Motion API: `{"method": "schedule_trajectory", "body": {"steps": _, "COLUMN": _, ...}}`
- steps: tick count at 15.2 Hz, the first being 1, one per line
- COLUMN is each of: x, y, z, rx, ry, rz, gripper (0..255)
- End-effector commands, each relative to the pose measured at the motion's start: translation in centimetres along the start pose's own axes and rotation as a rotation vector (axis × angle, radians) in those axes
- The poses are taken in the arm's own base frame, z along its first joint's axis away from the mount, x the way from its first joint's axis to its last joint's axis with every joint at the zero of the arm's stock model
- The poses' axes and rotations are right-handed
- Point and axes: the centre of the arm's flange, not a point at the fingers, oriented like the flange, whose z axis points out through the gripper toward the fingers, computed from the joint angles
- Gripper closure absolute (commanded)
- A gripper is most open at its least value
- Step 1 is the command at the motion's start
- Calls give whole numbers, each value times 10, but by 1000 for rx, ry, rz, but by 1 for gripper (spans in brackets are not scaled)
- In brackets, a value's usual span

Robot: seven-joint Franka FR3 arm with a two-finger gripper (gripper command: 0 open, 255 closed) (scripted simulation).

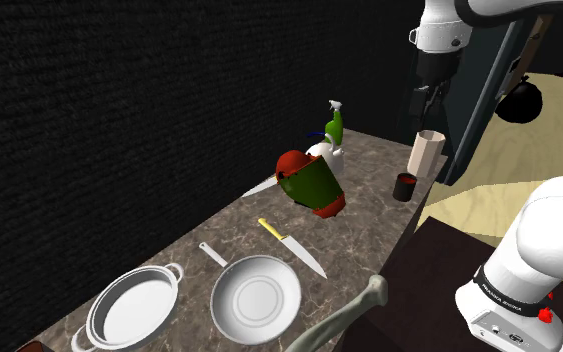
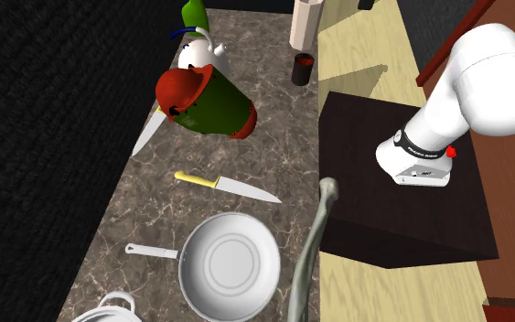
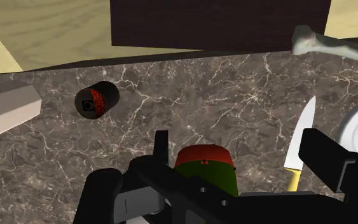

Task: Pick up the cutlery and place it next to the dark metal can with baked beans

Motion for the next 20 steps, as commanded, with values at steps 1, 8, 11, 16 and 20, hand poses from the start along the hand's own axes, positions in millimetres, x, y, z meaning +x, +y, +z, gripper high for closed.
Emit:
{"method": "schedule_trajectory", "body": {"steps": 1, "x": 0, "y": 0, "z": 0, "rx": 0, "ry": 0, "rz": 0, "gripper": 0}}
{"method": "schedule_trajectory", "body": {"steps": 8, "x": 61, "y": -46, "z": 55, "rx": 5, "ry": -18, "rz": -23, "gripper": 0}}
{"method": "schedule_trajectory", "body": {"steps": 11, "x": 86, "y": -66, "z": 79, "rx": 7, "ry": -26, "rz": -33, "gripper": 0}}
{"method": "schedule_trajectory", "body": {"steps": 16, "x": 127, "y": -101, "z": 119, "rx": 11, "ry": -39, "rz": -50, "gripper": 0}}
{"method": "schedule_trajectory", "body": {"steps": 20, "x": 160, "y": -129, "z": 151, "rx": 13, "ry": -49, "rz": -63, "gripper": 0}}
